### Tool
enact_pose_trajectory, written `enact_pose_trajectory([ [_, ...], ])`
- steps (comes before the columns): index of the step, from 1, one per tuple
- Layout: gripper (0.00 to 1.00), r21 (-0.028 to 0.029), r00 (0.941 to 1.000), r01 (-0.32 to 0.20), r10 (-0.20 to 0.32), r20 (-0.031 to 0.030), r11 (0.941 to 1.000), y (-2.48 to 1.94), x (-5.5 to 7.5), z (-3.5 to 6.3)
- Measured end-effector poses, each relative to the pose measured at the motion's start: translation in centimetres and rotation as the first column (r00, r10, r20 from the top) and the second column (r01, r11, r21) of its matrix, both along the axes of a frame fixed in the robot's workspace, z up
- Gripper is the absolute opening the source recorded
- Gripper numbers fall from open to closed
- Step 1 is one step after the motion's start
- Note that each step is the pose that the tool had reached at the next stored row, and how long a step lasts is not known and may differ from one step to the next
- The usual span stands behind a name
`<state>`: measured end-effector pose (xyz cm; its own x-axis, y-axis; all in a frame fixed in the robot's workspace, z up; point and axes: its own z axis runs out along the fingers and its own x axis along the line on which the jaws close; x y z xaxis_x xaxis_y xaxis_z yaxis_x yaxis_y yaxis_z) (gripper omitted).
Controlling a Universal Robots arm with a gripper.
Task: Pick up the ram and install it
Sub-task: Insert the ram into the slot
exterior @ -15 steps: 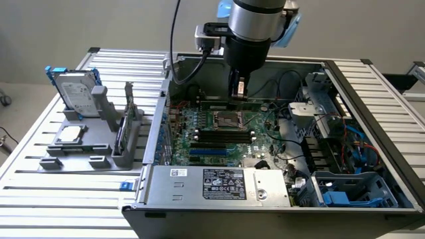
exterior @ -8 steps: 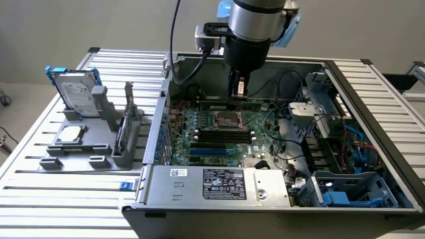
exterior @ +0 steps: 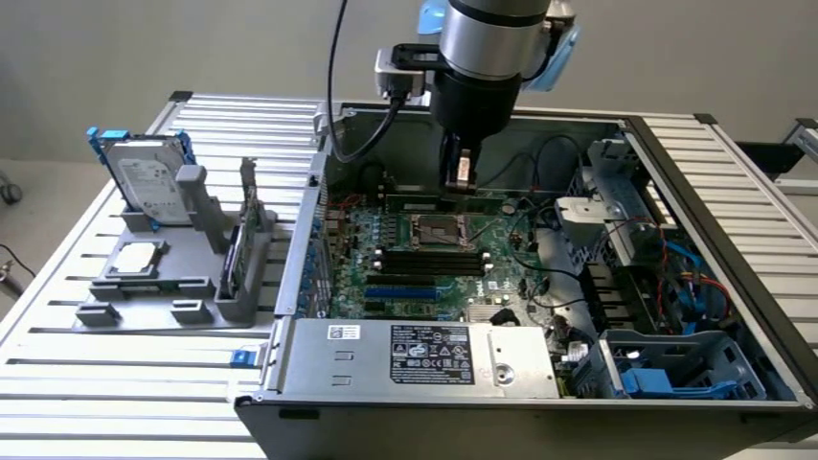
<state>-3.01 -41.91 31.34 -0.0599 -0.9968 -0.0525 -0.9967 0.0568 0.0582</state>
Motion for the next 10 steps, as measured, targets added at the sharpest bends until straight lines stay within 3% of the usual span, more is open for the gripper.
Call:
enact_pose_trajectory([
  [10, 0.14, -0.0002, 1.0, 0.009, -0.009, -0.0001, 1.0, 0.0, -0.2, -1.8],
])
